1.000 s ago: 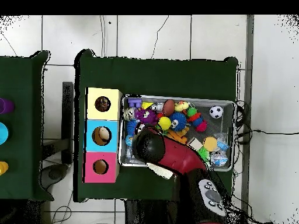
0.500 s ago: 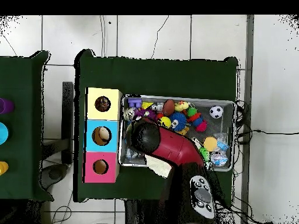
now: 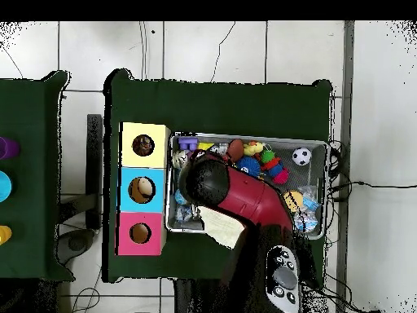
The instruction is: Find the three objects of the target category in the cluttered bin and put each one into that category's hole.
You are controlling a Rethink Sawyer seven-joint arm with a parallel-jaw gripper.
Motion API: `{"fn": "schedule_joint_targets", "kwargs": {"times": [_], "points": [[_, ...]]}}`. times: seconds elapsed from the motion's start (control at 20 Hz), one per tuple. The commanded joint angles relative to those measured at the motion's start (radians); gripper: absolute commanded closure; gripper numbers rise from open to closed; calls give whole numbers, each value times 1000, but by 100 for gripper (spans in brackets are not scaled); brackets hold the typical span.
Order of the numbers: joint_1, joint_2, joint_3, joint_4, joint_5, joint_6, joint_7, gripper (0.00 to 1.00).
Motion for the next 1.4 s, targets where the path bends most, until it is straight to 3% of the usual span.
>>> {"fn": "schedule_joint_targets", "kwargs": {"times": [0.05,0.5,0.75,1.4], "points": [[43,26,-46,-106,57,181,308,100],[176,97,-131,-189,96,221,401,100],[192,137,-126,-199,112,176,400,100],[286,229,-178,-305,120,193,499,100]]}}
